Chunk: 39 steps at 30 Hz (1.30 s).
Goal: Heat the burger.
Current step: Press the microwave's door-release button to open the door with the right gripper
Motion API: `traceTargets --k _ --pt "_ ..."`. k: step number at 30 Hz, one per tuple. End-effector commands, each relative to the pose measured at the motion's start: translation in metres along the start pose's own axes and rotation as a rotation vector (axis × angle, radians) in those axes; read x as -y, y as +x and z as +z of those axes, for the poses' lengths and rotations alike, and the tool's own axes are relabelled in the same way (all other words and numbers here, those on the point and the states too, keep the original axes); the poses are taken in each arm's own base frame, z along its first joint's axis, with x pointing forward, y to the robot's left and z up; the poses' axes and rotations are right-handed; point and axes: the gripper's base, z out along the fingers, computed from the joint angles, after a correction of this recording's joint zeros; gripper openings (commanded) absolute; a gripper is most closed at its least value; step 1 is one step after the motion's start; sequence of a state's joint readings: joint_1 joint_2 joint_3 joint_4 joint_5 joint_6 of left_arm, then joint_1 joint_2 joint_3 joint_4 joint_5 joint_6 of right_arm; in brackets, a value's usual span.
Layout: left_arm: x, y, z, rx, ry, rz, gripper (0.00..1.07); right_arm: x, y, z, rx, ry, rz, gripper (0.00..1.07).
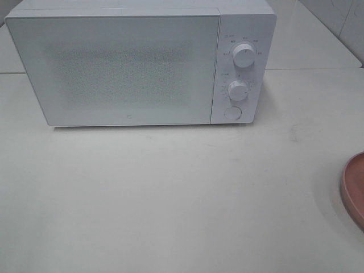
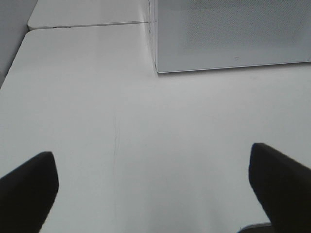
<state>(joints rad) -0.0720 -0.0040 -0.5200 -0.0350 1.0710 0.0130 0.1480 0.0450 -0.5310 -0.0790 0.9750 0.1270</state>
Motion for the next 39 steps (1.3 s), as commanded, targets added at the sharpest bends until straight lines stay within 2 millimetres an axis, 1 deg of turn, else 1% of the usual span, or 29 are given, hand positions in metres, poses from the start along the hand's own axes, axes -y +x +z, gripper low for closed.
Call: traceTargets --k 1,5,7,9,10,11,13,14,18,20,21,23,24,27,29,30,32,33,34,36,37,39 --pt "0.0 0.002 -0.002 0.019 -0.001 -0.005 1.0 -0.002 -0.008 0.003 0.013 -0.006 0.011 0.75" --pt "0.0 0.002 -0.002 0.019 -0.001 -0.005 1.0 -0.003 -0.014 0.009 0.013 -0.011 0.016 0.75" --pt "0.0 0.002 -0.002 0.019 -0.001 -0.005 1.0 -0.005 -0.023 0.018 0.015 -0.013 0.014 0.75" --pt "0.0 0.002 -0.002 0.019 -0.001 -0.005 1.0 -0.005 -0.025 0.02 0.014 -0.014 0.013 0.75" --pt "0.0 0.002 -0.002 0.019 -0.001 -0.005 1.0 -0.006 -0.029 0.025 0.01 -0.014 0.012 0.75" --pt "0.0 0.002 -0.002 0.019 -0.001 -0.005 1.0 -0.006 -0.029 0.025 0.01 -0.014 0.012 0.75" --pt "0.0 0.002 -0.002 0.019 -0.001 -0.005 1.0 -0.007 -0.035 0.033 0.011 -0.017 0.009 0.75" --pt "0.0 0.002 -0.002 0.019 -0.001 -0.005 1.0 -0.007 -0.035 0.033 0.011 -0.017 0.009 0.75" --pt "0.0 0.002 -0.002 0.019 -0.001 -0.005 1.0 -0.009 -0.045 0.045 0.02 -0.021 0.006 0.75" --pt "0.0 0.002 -0.002 0.019 -0.001 -0.005 1.0 -0.009 -0.046 0.047 0.019 -0.021 0.006 0.75" --pt "0.0 0.002 -0.002 0.019 -0.001 -0.005 1.0 -0.01 -0.05 0.053 0.017 -0.023 0.004 0.75" --pt "0.0 0.002 -0.002 0.019 -0.001 -0.005 1.0 -0.01 -0.051 0.056 0.013 -0.023 0.004 0.75" --pt "0.0 0.002 -0.002 0.019 -0.001 -0.005 1.0 -0.011 -0.054 0.062 0.009 -0.024 0.002 0.75" --pt "0.0 0.002 -0.002 0.019 -0.001 -0.005 1.0 -0.012 -0.057 0.068 0.007 -0.025 0.001 0.75" --pt "0.0 0.002 -0.002 0.019 -0.001 -0.005 1.0 -0.013 -0.062 0.079 0.001 -0.027 -0.001 0.75" --pt "0.0 0.002 -0.002 0.019 -0.001 -0.005 1.0 -0.013 -0.062 0.079 0.001 -0.027 -0.001 0.75" --pt "0.0 0.002 -0.002 0.019 -0.001 -0.005 1.0 -0.015 -0.066 0.089 0.0 -0.029 -0.003 0.75" --pt "0.0 0.002 -0.002 0.019 -0.001 -0.005 1.0 -0.015 -0.066 0.089 0.0 -0.029 -0.003 0.75" --pt "0.0 0.002 -0.002 0.019 -0.001 -0.005 1.0 -0.015 -0.068 0.095 0.002 -0.031 -0.004 0.75" --pt "0.0 0.002 -0.002 0.019 -0.001 -0.005 1.0 -0.016 -0.069 0.099 -0.001 -0.032 -0.003 0.75" --pt "0.0 0.002 -0.002 0.019 -0.001 -0.005 1.0 -0.017 -0.072 0.106 0.007 -0.035 -0.004 0.75" --pt "0.0 0.002 -0.002 0.019 -0.001 -0.005 1.0 -0.017 -0.074 0.11 0.009 -0.036 -0.005 0.75"
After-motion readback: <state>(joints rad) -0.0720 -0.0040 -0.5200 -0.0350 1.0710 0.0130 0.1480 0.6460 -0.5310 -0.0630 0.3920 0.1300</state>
